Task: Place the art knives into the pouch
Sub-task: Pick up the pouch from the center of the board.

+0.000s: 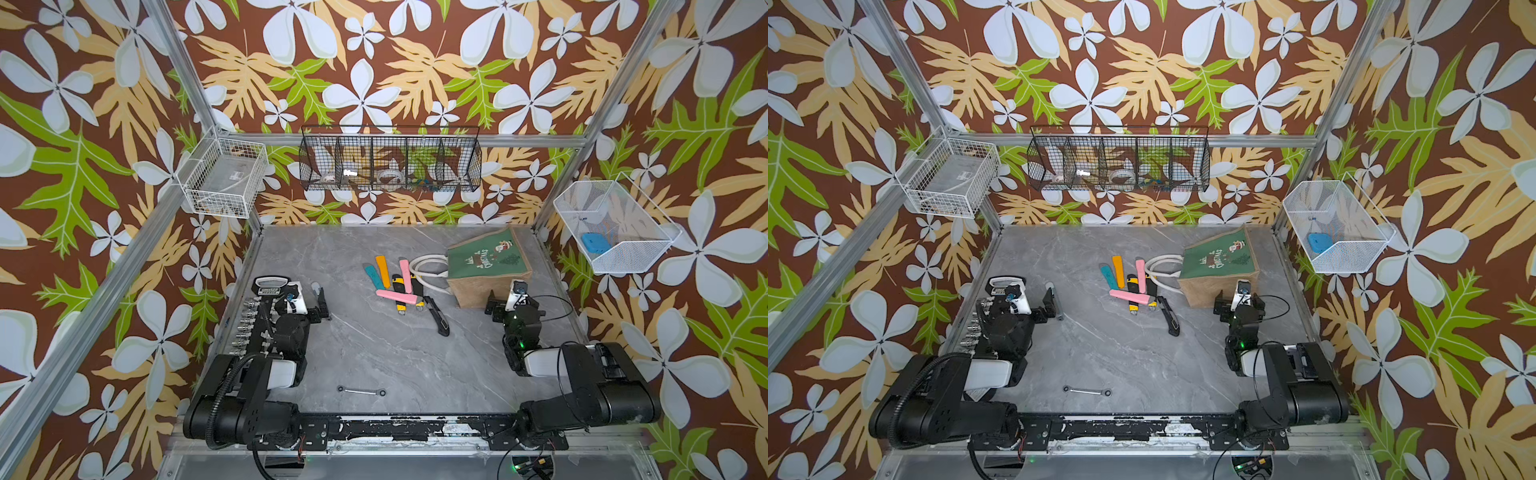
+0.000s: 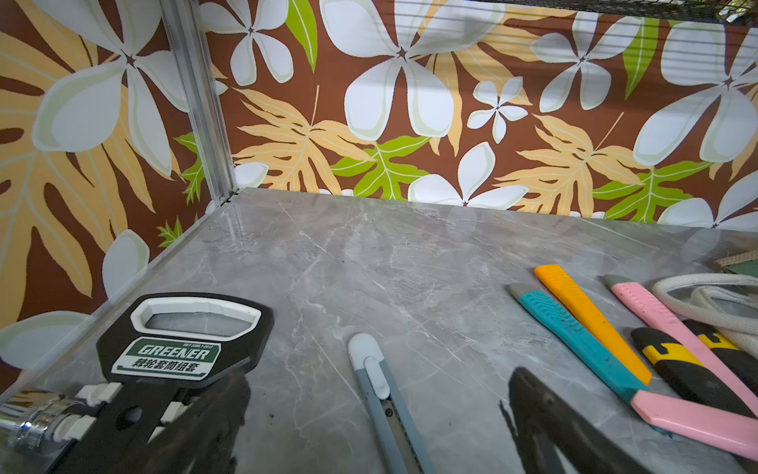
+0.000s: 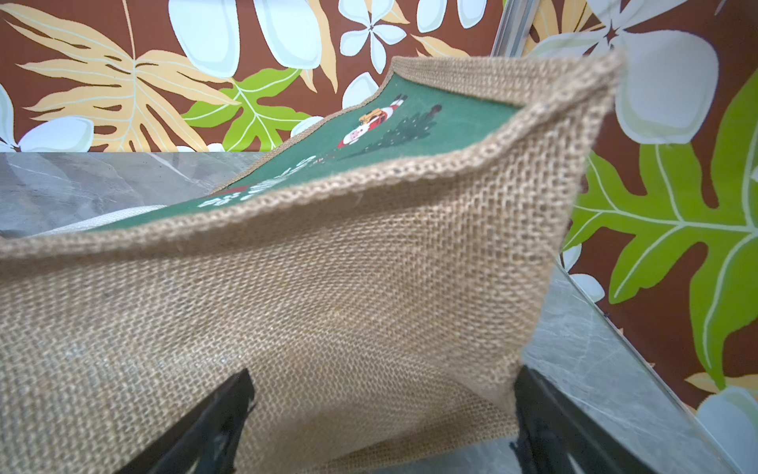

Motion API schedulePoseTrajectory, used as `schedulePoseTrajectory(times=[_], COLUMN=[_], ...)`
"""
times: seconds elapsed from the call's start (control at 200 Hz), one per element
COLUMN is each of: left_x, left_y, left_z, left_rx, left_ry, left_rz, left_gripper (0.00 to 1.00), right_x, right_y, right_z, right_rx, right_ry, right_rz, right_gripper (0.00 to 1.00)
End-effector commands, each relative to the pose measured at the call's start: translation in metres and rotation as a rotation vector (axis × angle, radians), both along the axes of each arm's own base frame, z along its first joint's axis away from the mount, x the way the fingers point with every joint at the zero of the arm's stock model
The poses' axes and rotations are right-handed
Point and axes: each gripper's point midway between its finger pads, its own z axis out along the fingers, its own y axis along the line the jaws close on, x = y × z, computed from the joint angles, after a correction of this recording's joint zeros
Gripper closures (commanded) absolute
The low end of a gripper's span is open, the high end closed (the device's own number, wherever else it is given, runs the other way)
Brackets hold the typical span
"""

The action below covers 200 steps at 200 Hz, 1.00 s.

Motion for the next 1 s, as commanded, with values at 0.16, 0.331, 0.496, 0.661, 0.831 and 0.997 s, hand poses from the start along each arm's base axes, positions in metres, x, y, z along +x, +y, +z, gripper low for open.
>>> schedulePoseTrajectory(times=[0.16, 0.331, 0.496, 0.661, 0.831, 0.997], left_x=[0.0019, 0.0022, 0.003, 0.0028, 0.0027, 0.002], left_y=[0.0015, 0.0018, 0.0018, 0.0018, 0.0026, 0.0029], left_z=[0.0101, 0.0098, 0.0099, 0.01, 0.0099, 0.0098], left_rx=[0.005, 0.002, -0.001, -0.001, 0.0, 0.0], left_ry=[-0.038, -0.035, -0.035, -0.035, -0.036, -0.036], left_rz=[0.006, 0.006, 0.001, 0.0, 0.005, 0.006], left_gripper=[0.0, 0.0, 0.0, 0.0, 0.0, 0.0], right_x=[0.0025, 0.0031, 0.003, 0.0028, 0.0027, 0.0024], right_y=[-0.0004, -0.0002, -0.0005, 0.0, -0.0006, -0.0007], right_z=[0.0068, 0.0063, 0.0053, 0.0058, 0.0058, 0.0066], right_rx=[-0.001, -0.001, -0.001, 0.0, -0.001, -0.001], right_ry=[-0.027, -0.023, -0.02, -0.022, -0.022, -0.025], right_rz=[-0.004, -0.003, -0.003, -0.002, -0.004, -0.004], right_gripper=[0.0, 0.01, 0.0, 0.01, 0.01, 0.0])
